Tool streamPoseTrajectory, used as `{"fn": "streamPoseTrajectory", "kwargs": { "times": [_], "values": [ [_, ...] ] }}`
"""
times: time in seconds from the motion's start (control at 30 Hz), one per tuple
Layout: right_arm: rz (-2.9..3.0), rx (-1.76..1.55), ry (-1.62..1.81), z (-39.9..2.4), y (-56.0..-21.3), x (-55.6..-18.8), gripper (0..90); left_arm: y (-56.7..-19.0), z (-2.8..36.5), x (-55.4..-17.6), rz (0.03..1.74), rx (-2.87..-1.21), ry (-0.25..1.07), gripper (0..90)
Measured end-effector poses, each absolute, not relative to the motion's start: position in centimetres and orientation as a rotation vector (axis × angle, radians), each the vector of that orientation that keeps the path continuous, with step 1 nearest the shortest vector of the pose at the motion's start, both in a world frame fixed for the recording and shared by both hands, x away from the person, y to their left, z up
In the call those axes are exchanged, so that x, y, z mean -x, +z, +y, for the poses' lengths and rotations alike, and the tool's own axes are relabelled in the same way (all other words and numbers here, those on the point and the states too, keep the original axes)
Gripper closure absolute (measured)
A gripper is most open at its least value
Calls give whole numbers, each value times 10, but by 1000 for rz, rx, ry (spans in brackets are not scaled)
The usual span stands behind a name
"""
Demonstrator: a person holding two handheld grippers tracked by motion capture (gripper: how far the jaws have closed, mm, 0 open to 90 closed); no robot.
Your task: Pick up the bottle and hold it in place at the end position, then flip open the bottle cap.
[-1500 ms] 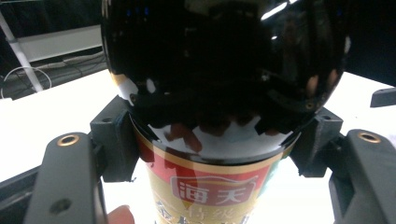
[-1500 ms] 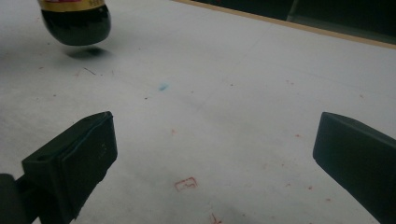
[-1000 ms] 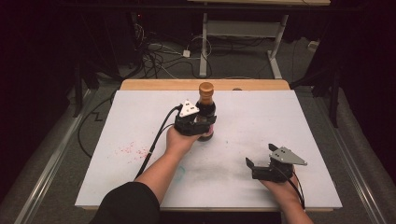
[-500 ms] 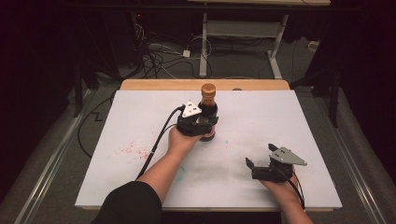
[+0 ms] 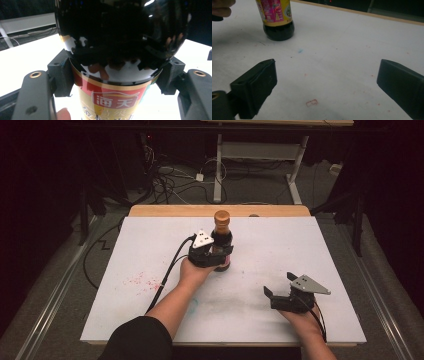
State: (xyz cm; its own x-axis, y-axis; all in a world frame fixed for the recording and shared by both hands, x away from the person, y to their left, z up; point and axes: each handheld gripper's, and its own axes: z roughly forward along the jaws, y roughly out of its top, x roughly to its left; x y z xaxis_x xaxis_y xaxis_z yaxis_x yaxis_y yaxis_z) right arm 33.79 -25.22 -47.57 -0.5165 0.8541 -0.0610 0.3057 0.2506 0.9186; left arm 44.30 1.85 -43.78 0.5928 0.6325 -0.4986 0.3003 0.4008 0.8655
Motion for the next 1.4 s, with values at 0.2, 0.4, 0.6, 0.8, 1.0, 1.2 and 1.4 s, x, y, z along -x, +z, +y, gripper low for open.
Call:
{"fn": "streamPoseTrajectory", "kwargs": {
  "times": [0.2, 0.4, 0.6, 0.8, 1.0, 1.2, 1.4],
  "values": [
    [1943, -1040, 1278, -249, -466, -345, 112, -438, 19, -443, 965, -1188, 254, 277],
    [1947, -1035, 1279, -242, -457, -360, 220, -437, 20, -442, 967, -1197, 247, 278],
    [1922, -978, 1325, -229, -442, -373, 495, -437, 22, -442, 958, -1210, 237, 279],
    [1929, -976, 1324, -220, -433, -388, 755, -437, 22, -441, 957, -1208, 239, 280],
    [1922, -1001, 1311, -217, -430, -398, 900, -437, 21, -441, 956, -1209, 241, 280],
    [1935, -1007, 1300, -212, -427, -405, 900, -438, 21, -442, 958, -1204, 242, 281],
    [1955, -976, 1304, -202, -421, -411, 900, -438, 22, -441, 957, -1206, 242, 281]
  ]
}}
